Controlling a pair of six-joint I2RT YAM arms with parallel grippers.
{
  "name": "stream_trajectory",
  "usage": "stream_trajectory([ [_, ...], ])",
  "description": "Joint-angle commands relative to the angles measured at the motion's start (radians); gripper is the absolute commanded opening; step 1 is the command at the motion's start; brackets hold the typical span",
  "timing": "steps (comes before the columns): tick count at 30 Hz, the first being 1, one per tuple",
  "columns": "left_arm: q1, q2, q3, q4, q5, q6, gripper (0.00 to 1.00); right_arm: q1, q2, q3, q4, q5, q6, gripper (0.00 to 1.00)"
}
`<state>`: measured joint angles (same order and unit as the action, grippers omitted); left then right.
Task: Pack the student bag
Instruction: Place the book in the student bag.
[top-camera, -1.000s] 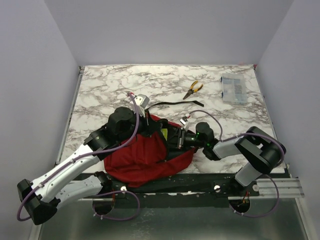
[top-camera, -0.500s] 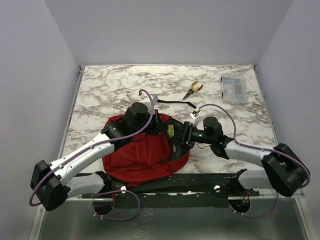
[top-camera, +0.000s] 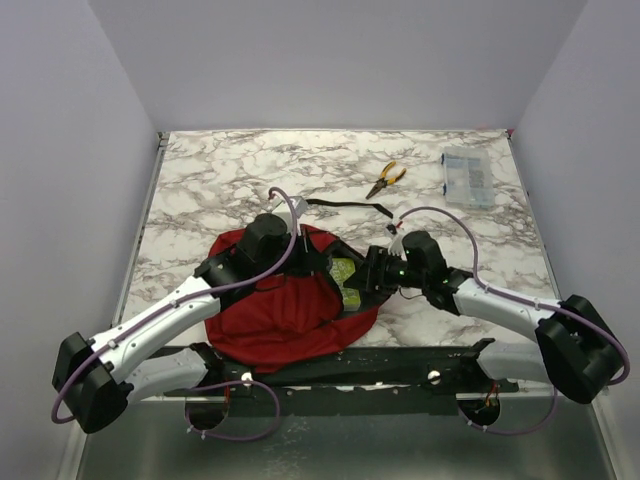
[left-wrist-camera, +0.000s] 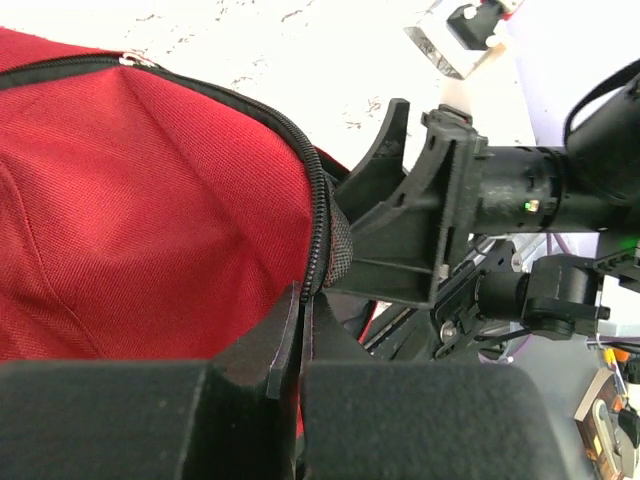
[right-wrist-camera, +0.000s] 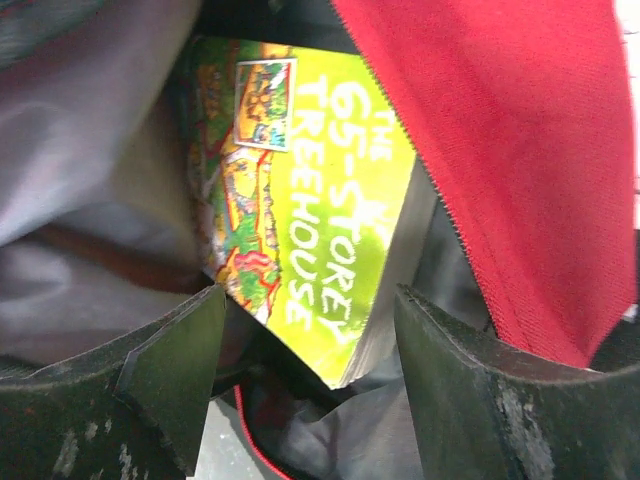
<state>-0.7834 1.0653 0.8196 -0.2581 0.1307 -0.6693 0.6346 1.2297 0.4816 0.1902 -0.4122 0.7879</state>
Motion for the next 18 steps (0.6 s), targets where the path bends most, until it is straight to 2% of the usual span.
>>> stream_trajectory([
  [1, 0.004, -0.082, -0.028, -0.031, -0.023, 0.02, 0.0, -0.001, 0.031, 0.047, -0.082, 0.128, -0.06, 0.73],
  [3, 0.006, -0.08, -0.031, -0.029, -0.016, 0.018, 0.0, -0.001, 0.069, 0.061, -0.099, 0.11, -0.066, 0.74],
  [6, 0.005, -0.039, -0.018, -0.02, 0.024, 0.01, 0.0, -0.001, 0.123, 0.041, -0.024, 0.047, -0.009, 0.76],
  [10, 0.005, 0.018, -0.018, 0.014, 0.054, -0.019, 0.0, 0.002, 0.211, 0.022, 0.044, 0.055, 0.024, 0.82],
  [12, 0.006, 0.041, -0.022, 0.031, 0.072, -0.033, 0.0, 0.002, 0.29, 0.0, 0.155, -0.006, 0.06, 0.82],
  [15, 0.006, 0.056, -0.031, 0.05, 0.096, -0.045, 0.0, 0.001, 0.374, -0.051, 0.449, -0.137, 0.178, 0.79],
  [18, 0.005, 0.047, -0.043, 0.054, 0.102, -0.055, 0.0, 0.001, 0.402, -0.078, 0.635, -0.199, 0.288, 0.69],
])
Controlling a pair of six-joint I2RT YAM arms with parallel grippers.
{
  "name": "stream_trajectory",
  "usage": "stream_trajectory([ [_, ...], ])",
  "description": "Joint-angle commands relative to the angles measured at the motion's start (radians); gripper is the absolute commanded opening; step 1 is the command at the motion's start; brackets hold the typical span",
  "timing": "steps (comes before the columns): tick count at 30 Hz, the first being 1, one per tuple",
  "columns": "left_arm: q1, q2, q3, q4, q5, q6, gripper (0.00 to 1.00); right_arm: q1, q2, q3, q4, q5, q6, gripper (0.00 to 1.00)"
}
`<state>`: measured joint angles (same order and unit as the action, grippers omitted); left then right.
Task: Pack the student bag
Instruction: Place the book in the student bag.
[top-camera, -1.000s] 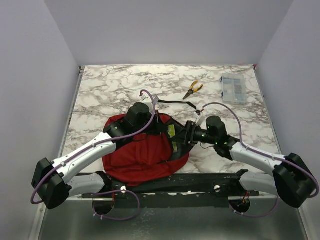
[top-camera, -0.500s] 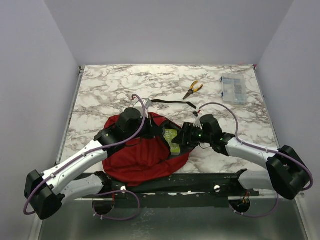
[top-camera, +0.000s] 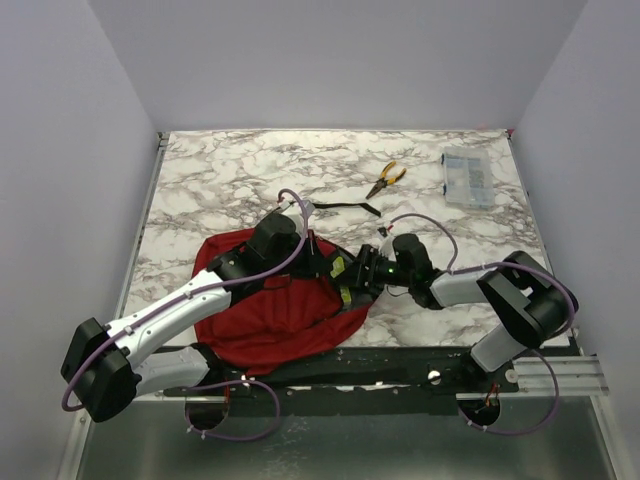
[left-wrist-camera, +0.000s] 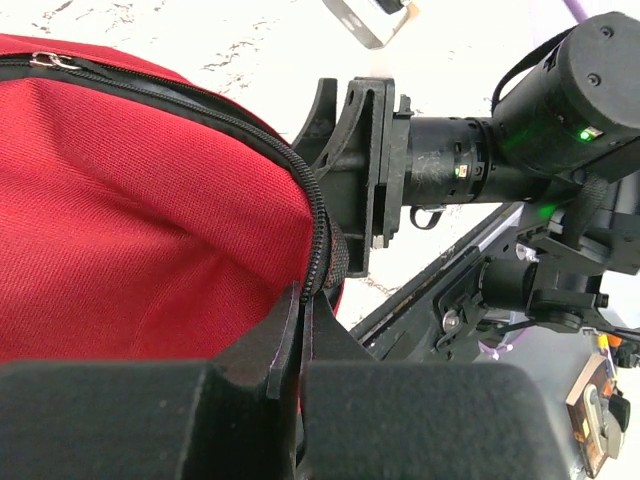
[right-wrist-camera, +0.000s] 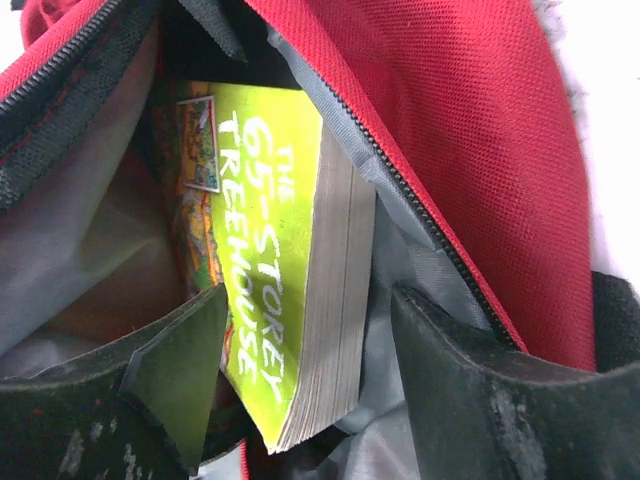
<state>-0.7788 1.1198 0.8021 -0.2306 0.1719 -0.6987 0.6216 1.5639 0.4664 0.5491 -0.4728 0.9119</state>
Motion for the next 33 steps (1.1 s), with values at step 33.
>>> stream_trajectory([
  [33, 0.0, -0.02, -0.042, 0.048, 0.109, -0.035, 0.0, 0.1, 0.408, 0.0, 0.759, -0.144, 0.357, 0.69],
])
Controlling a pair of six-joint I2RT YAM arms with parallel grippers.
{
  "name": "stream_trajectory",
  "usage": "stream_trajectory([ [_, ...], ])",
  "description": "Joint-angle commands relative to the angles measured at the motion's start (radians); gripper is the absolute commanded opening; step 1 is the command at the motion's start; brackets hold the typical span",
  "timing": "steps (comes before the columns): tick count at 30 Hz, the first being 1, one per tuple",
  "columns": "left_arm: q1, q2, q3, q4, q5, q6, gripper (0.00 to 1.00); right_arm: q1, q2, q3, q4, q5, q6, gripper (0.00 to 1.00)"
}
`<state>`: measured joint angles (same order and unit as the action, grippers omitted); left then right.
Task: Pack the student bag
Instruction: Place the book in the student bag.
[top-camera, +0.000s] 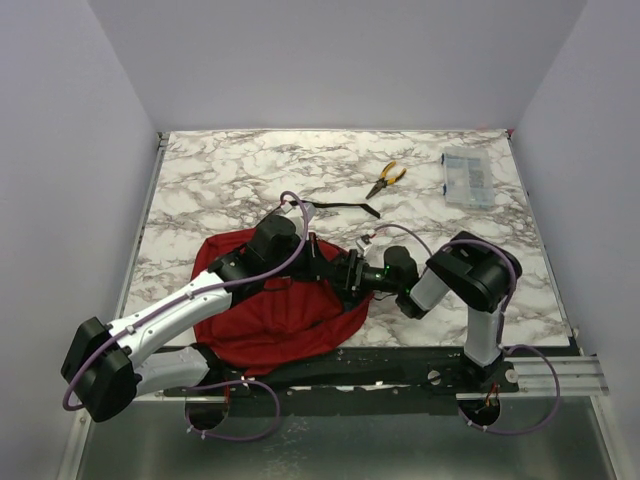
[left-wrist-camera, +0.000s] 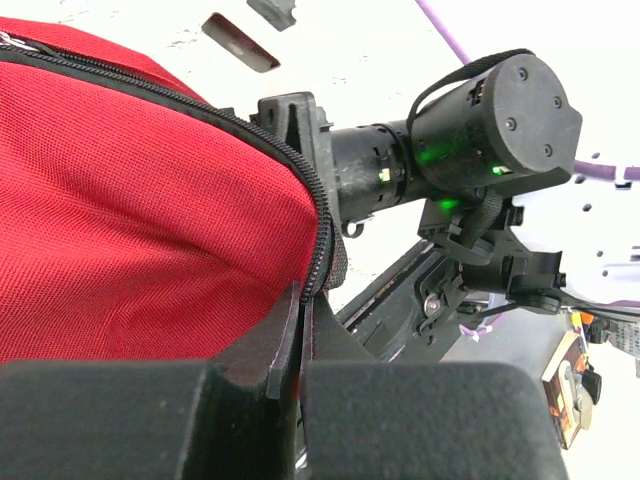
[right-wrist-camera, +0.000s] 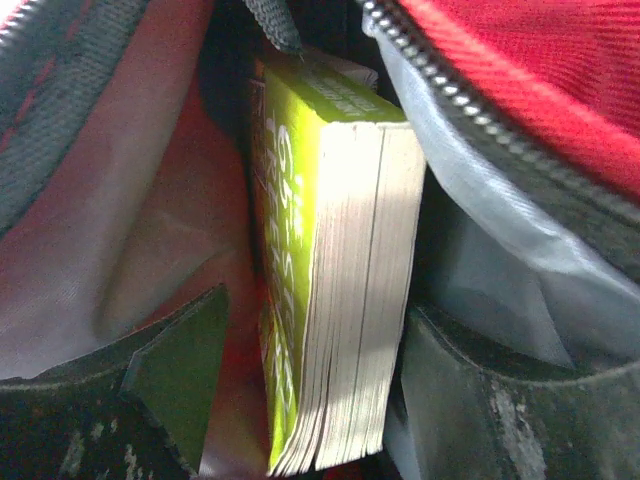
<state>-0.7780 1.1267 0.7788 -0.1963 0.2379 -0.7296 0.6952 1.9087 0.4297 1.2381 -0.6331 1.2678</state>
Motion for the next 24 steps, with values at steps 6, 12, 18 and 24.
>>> stream_trajectory([
  [6, -0.001, -0.043, -0.027, 0.012, 0.037, 0.012, 0.0, 0.037, 0.04, 0.053, 0.106, 0.008, 0.043, 0.34],
  [12, 0.0, -0.059, 0.03, -0.023, 0.018, 0.117, 0.0, -0.071, -0.147, -0.035, 0.114, -0.052, 0.105, 0.0],
  [18, 0.004, -0.08, 0.116, -0.053, 0.025, 0.211, 0.0, -0.235, -0.424, -0.156, -0.07, -0.191, 0.077, 0.0],
  [24, 0.033, -0.115, 0.136, -0.07, 0.007, 0.246, 0.0, -0.314, -0.815, -0.121, -0.658, -0.203, -0.12, 0.0],
])
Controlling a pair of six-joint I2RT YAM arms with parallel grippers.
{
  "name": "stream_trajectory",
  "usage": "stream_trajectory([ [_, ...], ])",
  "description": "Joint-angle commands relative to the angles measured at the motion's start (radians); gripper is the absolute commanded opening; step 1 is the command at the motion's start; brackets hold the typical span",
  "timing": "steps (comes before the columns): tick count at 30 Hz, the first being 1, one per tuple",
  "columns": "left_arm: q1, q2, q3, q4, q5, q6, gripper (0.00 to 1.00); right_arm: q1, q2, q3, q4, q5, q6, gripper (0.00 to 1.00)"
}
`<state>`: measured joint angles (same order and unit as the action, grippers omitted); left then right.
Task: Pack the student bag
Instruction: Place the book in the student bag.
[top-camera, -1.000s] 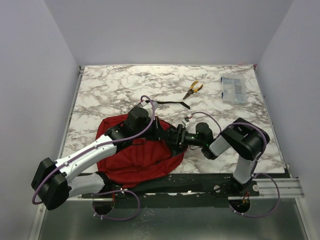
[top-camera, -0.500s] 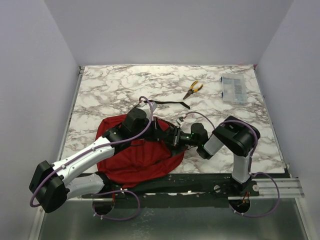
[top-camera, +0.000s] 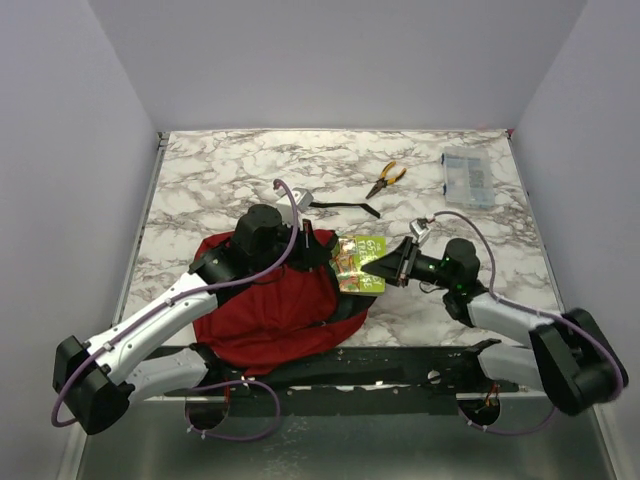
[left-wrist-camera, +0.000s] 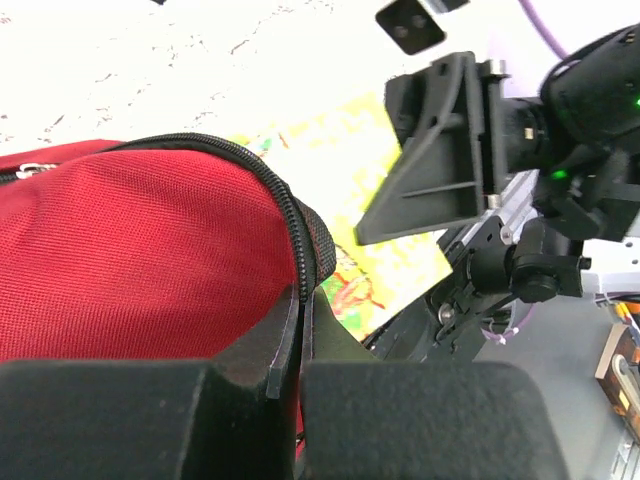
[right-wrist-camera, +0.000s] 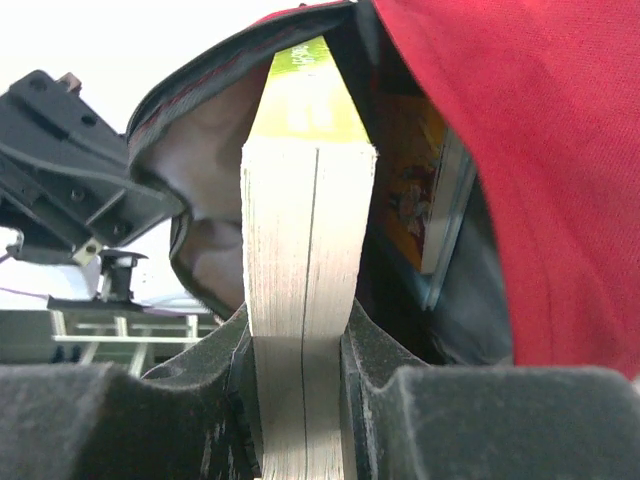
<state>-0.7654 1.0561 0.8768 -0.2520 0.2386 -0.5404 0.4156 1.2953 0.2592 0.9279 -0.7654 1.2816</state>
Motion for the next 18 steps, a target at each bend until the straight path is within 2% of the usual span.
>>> stream_trajectory([
  [1, 0.024, -0.051, 0.042, -0.016, 0.017, 0.065, 0.0, -0.047, -0.257, 0.068, -0.429, -0.067, -0.173, 0.0],
  [6, 0.037, -0.117, 0.045, -0.048, 0.035, 0.112, 0.0, -0.134, -0.375, 0.132, -0.722, -0.094, -0.298, 0.0],
  [14, 0.048, -0.243, 0.031, -0.122, -0.06, 0.16, 0.0, -0.143, -0.422, 0.265, -1.111, 0.003, -0.584, 0.0],
  [18, 0.048, -0.225, 0.037, -0.13, -0.025, 0.164, 0.0, -0.142, -0.431, 0.265, -1.067, -0.066, -0.549, 0.0],
])
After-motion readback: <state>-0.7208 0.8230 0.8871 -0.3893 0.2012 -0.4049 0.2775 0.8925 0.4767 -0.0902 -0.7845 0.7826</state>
